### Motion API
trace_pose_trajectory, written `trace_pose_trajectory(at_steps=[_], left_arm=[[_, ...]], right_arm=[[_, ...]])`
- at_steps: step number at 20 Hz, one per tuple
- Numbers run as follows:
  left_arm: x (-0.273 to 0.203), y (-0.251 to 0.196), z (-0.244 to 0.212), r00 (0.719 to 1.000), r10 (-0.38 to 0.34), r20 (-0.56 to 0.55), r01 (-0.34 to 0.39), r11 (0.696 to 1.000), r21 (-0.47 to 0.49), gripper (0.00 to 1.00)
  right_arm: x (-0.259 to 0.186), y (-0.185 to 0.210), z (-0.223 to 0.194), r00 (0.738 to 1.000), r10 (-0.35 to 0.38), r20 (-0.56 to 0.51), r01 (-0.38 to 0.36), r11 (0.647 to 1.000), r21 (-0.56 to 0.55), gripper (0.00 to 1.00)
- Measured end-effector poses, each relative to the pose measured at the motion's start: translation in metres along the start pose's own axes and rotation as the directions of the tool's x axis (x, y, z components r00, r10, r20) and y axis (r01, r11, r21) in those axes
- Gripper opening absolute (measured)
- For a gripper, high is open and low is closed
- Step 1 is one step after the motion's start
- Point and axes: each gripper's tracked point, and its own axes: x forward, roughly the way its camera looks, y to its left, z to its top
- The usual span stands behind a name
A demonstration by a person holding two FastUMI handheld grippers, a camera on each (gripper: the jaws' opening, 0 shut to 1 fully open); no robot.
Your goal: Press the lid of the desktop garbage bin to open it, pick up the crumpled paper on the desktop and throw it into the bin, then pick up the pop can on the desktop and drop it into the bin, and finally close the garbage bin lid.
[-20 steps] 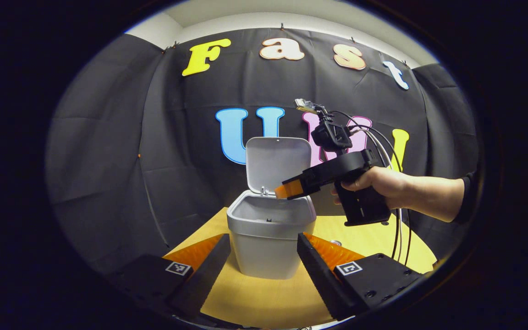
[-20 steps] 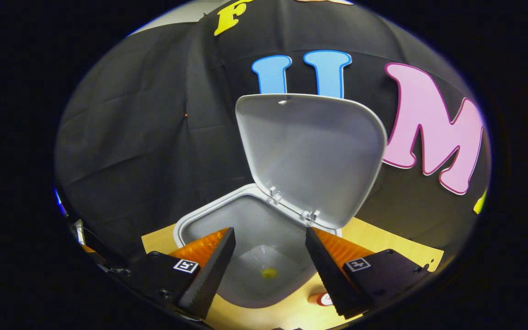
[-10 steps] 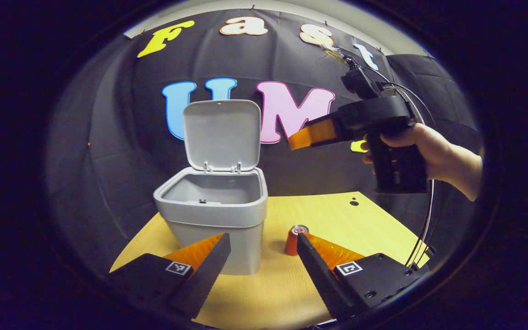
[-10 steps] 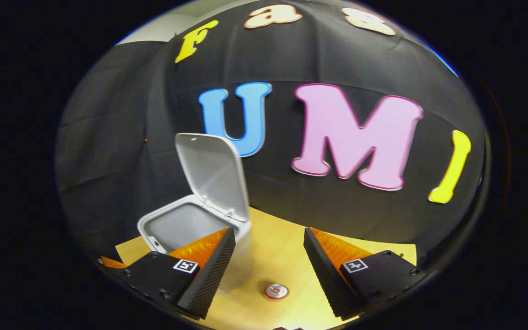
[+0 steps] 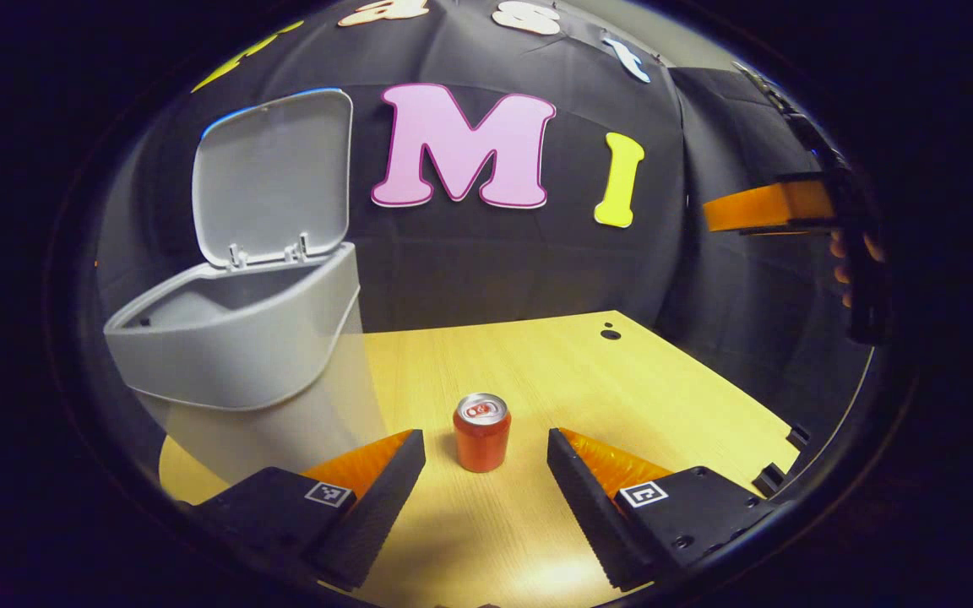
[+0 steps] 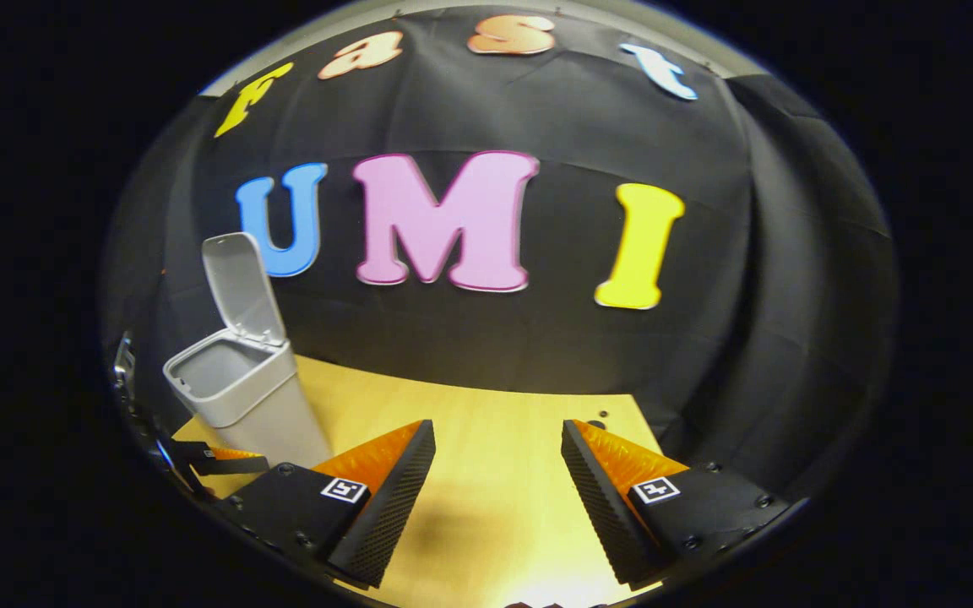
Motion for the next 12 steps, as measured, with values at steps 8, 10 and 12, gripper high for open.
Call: trace_pose_trajectory(at_steps=[8, 10, 12], left_arm=[[0.090, 0.006, -0.035, 0.998, 0.064, 0.011, -0.064, 0.998, -0.011, 0.99], [0.106, 0.005, -0.044, 0.998, 0.054, 0.010, -0.054, 0.998, -0.036, 0.99], [0.118, 0.006, -0.047, 0.998, 0.059, 0.021, -0.057, 0.995, -0.077, 0.99]], right_arm=[[-0.026, -0.099, -0.048, 0.966, -0.258, 0.028, 0.256, 0.965, 0.046, 0.97], [-0.029, -0.101, -0.061, 0.964, -0.265, 0.015, 0.264, 0.964, 0.022, 0.97], [-0.031, -0.098, -0.069, 0.966, -0.260, 0.013, 0.260, 0.966, -0.004, 0.97]])
